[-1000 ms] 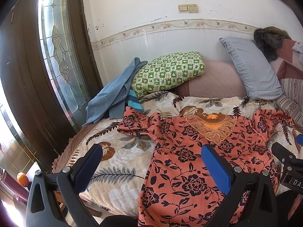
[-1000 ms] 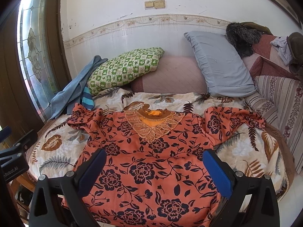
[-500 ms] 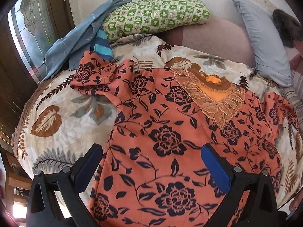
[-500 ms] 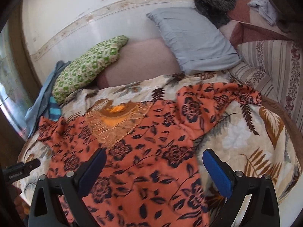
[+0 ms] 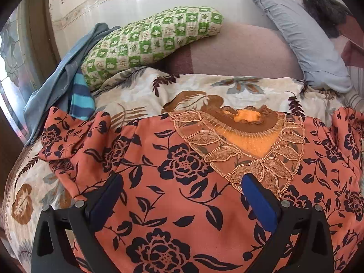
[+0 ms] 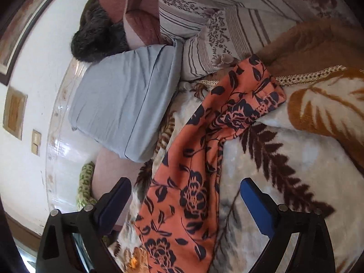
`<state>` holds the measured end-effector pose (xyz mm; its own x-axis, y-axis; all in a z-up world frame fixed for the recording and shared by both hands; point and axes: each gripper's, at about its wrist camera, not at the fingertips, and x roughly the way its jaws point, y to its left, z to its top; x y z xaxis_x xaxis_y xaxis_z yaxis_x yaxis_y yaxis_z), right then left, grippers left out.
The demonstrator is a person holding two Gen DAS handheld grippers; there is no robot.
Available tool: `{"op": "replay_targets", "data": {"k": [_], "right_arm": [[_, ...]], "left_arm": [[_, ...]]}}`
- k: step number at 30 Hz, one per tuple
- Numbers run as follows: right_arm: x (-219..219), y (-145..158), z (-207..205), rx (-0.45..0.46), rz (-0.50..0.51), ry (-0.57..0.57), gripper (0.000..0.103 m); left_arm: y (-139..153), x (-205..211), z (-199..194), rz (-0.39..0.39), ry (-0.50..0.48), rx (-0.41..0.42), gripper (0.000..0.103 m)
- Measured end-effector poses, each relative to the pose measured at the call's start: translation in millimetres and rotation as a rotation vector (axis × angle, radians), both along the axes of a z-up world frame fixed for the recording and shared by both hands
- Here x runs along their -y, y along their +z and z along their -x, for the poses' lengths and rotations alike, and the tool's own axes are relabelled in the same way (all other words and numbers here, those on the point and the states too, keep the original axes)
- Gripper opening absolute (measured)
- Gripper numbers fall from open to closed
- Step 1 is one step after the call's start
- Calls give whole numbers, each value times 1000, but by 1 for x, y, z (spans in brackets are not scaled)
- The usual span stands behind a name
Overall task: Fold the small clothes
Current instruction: 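Grasp the sleeve with the right gripper and lift it over the shirt body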
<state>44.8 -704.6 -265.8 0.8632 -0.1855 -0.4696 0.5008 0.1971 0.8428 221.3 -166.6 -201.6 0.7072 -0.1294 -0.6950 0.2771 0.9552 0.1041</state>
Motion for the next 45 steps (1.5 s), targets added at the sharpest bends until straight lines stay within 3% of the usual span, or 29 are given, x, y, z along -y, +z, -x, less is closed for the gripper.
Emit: {"op": "replay_targets", "data": {"k": [5, 8, 14, 15, 17, 20, 24, 29, 33, 40, 43, 45], "right_arm": [[33, -34, -18, -20, -63, -27, 90], [50, -37, -19, 9, -49, -83, 85], [75, -44, -35, -62, -25, -152, 68], [79, -43, -38, -77, -6, -159, 64], [89, -49, -42, -79, -16, -177, 38], [93, -57, -30, -32, -49, -215, 22], [90, -45, -27, 19, -38, -196, 18], [73, 0, -33, 146, 37, -110, 15], [34, 52, -56, 254, 103, 50, 15], [-118, 112, -109, 329, 173, 412, 15], [-208, 109, -128, 280, 190, 596, 18], [-268, 95, -139, 145, 239, 721, 20]], "left_arm": [[-6, 1, -3, -7, -25, 49, 103], [-9, 5, -4, -17, -36, 71, 103], [-17, 12, -10, -8, -43, 39, 103], [-17, 12, -11, -6, -42, 40, 103], [-18, 12, -12, -4, -37, 38, 103], [-21, 10, -17, 2, -29, 18, 103], [-19, 3, -22, 29, 6, 6, 103], [-4, -13, -23, 69, 53, 38, 103], [9, -28, -24, 109, 96, 57, 103], [23, -55, -33, 94, 170, 113, 103], [26, -71, -42, 108, 212, 108, 103], [28, -83, -48, 115, 238, 105, 103]]}}
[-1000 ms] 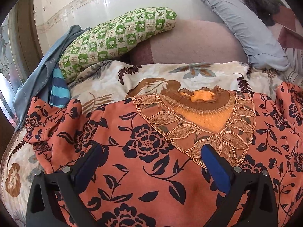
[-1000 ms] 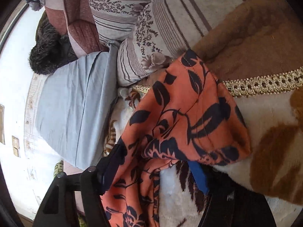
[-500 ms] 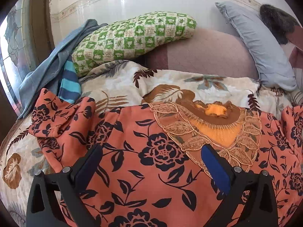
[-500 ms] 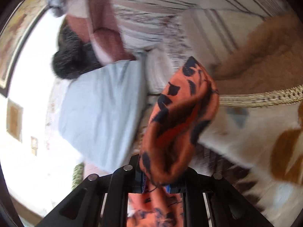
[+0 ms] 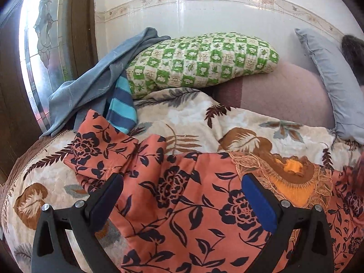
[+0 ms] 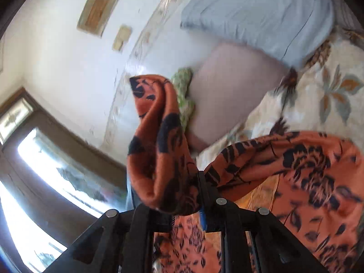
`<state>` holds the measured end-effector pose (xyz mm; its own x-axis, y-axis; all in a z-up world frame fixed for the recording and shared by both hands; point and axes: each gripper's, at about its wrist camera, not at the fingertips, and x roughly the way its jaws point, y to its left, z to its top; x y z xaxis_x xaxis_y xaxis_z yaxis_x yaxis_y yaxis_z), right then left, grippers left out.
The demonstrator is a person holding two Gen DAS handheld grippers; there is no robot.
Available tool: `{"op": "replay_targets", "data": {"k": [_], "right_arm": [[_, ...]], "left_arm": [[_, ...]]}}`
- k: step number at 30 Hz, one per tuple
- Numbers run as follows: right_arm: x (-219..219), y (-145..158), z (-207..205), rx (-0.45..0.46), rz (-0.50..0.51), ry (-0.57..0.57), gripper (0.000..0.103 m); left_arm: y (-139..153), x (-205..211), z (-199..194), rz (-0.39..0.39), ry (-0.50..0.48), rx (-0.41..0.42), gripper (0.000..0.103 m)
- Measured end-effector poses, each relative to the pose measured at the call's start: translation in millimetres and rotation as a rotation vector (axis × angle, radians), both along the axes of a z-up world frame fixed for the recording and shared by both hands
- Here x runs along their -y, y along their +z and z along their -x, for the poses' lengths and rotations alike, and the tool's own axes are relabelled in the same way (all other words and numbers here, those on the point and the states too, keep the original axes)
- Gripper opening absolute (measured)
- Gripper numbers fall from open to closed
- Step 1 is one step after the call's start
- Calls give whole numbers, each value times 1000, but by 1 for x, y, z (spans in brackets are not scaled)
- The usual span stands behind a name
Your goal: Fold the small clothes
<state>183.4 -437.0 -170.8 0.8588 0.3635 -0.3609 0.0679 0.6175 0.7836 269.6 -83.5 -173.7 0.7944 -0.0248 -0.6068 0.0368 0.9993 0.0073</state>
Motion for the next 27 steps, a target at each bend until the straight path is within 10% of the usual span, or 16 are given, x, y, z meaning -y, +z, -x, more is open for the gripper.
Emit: {"op": "replay_targets", "data": {"k": [5, 12, 18, 21, 27], "right_arm": [[-99, -53, 16, -228, 195, 243, 22], [-104, -43, 45, -260, 378, 484, 25], [-43, 16, 82, -99, 459, 366, 27], [-1, 16, 89, -40, 386, 149, 85], [61, -34, 65, -84, 56, -94, 88]], "left_arm": [[3, -29, -10, -4, 71, -6, 103], [-1, -34, -12, 13, 60, -56, 103], [-1, -6, 4, -2, -111, -85, 103], [3, 4, 22, 6, -219, -106, 103], [20, -5, 67, 89, -323, -110, 103]]}}
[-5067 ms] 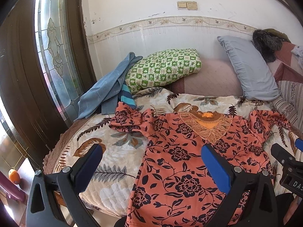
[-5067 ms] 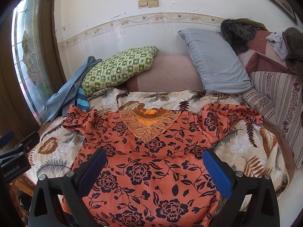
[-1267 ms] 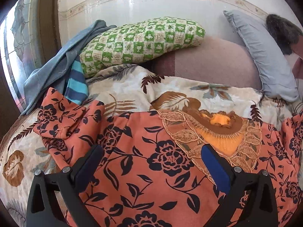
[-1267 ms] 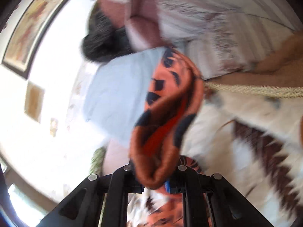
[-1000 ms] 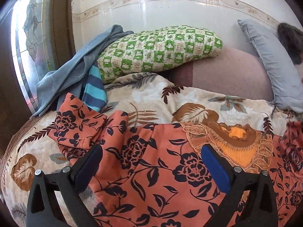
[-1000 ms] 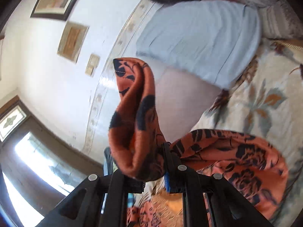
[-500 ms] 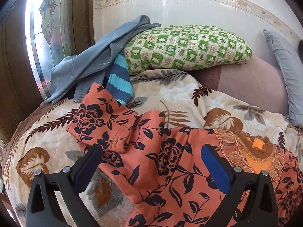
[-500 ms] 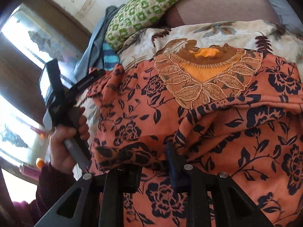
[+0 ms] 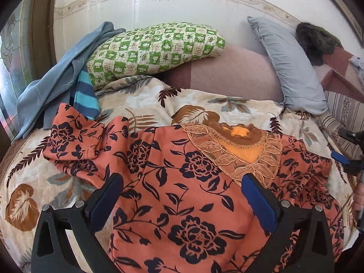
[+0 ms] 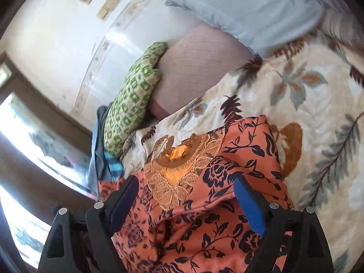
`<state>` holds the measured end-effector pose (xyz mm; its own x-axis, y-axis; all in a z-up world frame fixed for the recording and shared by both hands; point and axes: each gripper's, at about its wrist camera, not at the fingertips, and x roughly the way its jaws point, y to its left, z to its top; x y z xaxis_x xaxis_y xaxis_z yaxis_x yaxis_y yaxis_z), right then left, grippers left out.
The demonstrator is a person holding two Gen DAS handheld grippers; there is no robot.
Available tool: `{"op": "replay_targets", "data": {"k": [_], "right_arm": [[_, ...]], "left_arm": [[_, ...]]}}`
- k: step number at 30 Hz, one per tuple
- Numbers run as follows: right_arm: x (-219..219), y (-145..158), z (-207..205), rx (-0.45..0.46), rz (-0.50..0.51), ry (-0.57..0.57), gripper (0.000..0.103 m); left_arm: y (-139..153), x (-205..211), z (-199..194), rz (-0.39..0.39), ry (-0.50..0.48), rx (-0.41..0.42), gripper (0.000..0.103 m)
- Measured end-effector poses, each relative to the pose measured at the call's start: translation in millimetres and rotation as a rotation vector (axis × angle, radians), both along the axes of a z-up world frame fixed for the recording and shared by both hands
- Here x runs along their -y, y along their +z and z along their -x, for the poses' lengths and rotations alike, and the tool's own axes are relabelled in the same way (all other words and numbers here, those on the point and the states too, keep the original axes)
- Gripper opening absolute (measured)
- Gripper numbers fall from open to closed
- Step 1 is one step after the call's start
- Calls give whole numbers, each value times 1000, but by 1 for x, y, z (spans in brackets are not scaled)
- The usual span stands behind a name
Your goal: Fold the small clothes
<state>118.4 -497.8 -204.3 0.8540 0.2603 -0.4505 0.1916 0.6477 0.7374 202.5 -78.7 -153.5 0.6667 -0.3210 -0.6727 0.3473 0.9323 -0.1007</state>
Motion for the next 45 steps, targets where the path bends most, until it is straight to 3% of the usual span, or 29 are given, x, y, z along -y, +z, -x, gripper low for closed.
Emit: {"op": "replay_targets", "data": {"k": [2, 5, 8, 11, 14, 19, 24, 27, 33, 37, 43, 45], "right_arm": [[-7, 0, -13, 9, 55, -17, 87], [-22, -11, -29, -93, 91, 56, 86], [-30, -38, -40, -284, 118, 143, 85], [-29, -75, -42, -484, 60, 217, 83], [-31, -71, -33, -465, 102, 264, 82], [-27, -72, -15, -466, 71, 264, 82], [-7, -32, 8, -201, 49, 156, 82], [4, -21, 17, -111, 19, 97, 84], [7, -24, 5, -110, -16, 52, 84], [-5, -24, -6, -104, -9, 83, 84], [-29, -31, -15, -130, 56, 125, 84], [-34, -32, -18, -130, 73, 132, 84]], "left_arm": [[0, -5, 9, 15, 10, -44, 103], [-9, -23, 25, 80, 63, -158, 103], [-28, -43, 46, 171, 109, -327, 103], [-34, -53, 63, 252, 136, -437, 103], [-34, -48, 69, 299, 152, -497, 103], [-41, -13, 70, 267, 113, -578, 103], [-54, 6, 59, 314, 124, -645, 98], [-59, 17, 49, 330, 111, -682, 76], [-70, 23, 34, 343, 152, -712, 59], [-75, 23, 29, 326, 174, -713, 33], [-67, 23, 41, 296, 170, -737, 32], [-62, 19, 48, 288, 199, -732, 37]]}}
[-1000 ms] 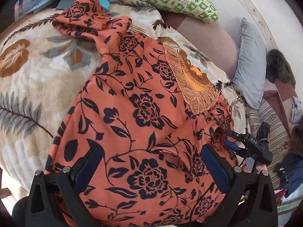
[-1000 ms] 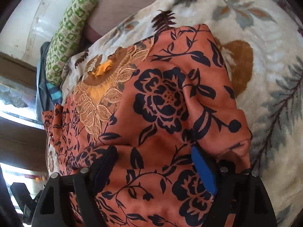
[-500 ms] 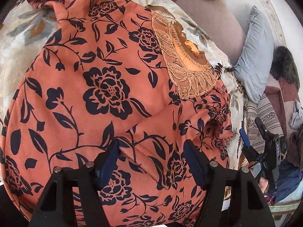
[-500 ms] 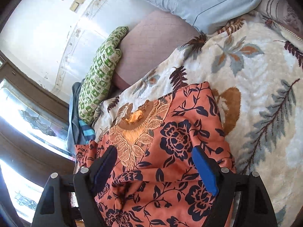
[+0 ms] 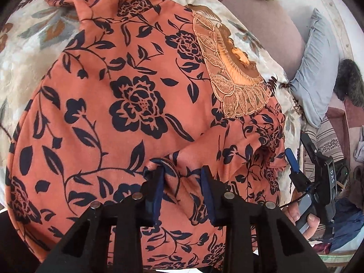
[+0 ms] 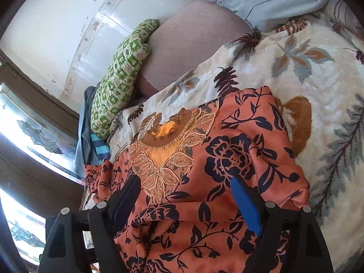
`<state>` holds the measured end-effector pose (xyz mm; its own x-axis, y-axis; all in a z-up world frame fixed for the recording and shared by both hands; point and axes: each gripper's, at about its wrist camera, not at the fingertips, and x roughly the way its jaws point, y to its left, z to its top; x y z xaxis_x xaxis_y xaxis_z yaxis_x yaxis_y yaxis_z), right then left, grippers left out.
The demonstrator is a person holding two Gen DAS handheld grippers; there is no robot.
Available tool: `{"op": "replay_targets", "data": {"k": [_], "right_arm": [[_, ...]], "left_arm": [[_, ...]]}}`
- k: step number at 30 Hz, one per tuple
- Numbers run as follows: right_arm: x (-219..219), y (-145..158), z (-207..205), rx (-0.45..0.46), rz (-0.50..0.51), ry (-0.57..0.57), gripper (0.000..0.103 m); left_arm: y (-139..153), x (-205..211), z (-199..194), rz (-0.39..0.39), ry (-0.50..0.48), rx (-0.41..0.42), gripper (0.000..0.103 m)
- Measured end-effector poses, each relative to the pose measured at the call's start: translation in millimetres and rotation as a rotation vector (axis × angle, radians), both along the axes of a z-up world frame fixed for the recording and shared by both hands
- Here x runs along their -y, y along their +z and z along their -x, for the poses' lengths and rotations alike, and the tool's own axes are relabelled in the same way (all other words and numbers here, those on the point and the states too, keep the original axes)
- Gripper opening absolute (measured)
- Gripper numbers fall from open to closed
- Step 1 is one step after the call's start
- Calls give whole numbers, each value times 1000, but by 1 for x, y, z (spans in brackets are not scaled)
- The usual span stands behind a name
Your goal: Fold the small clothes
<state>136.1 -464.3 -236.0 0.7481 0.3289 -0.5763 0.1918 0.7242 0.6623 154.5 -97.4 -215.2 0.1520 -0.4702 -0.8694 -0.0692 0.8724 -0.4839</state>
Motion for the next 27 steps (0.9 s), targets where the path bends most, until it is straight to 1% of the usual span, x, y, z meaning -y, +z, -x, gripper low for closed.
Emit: {"op": "replay_targets", "data": {"k": [1, 2, 3, 4, 5, 9, 12, 14, 15, 16, 17, 19, 21, 22, 23, 25, 27], "right_arm": [[-2, 0, -1, 0, 11, 3, 84], [-4, 0, -2, 1, 17, 6, 84], [-4, 0, -3, 2, 18, 8, 84], [-5, -1, -3, -1, 17, 9, 84], [-5, -2, -4, -3, 15, 10, 84], [-8, -5, -5, -10, 22, 17, 84], [-9, -7, -6, -17, 28, 21, 84], [-8, -8, -7, -19, 29, 21, 84], [-8, -9, -7, -21, 27, 20, 84], [-8, -10, -9, -29, 27, 22, 84], [-8, -12, -11, -46, 28, 23, 83], [-5, -21, -16, -96, 18, 19, 83], [0, -35, -22, -169, -6, 7, 83], [3, -43, -25, -211, -18, 0, 81], [5, -51, -26, -244, -31, -2, 76], [9, -53, -27, -243, -46, 3, 75], [7, -53, -28, -245, -39, 16, 75]], "left_arm": [[1, -3, 3, 6, 13, -11, 45], [1, -5, 7, 18, 23, -23, 50], [1, -6, 9, 25, 29, -34, 52], [0, -7, 11, 29, 34, -45, 57], [-2, -6, 12, 35, 39, -54, 58], [-11, 1, 5, 31, 50, -56, 58], [-21, 7, -6, 28, 57, -60, 56], [-21, 11, -11, 23, 52, -43, 33], [-18, 13, -13, 10, 39, -27, 29], [-13, 15, -15, 4, 29, 0, 23], [-6, 17, -18, -6, 15, 38, 21], [13, 22, -25, -43, -15, 133, 19], [33, 25, -35, -79, -44, 227, 17], [44, 27, -41, -100, -62, 273, 16], [55, 29, -49, -122, -81, 320, 15], [79, 34, -65, -170, -119, 426, 12], [100, 44, -81, -228, -185, 543, 12]]}}
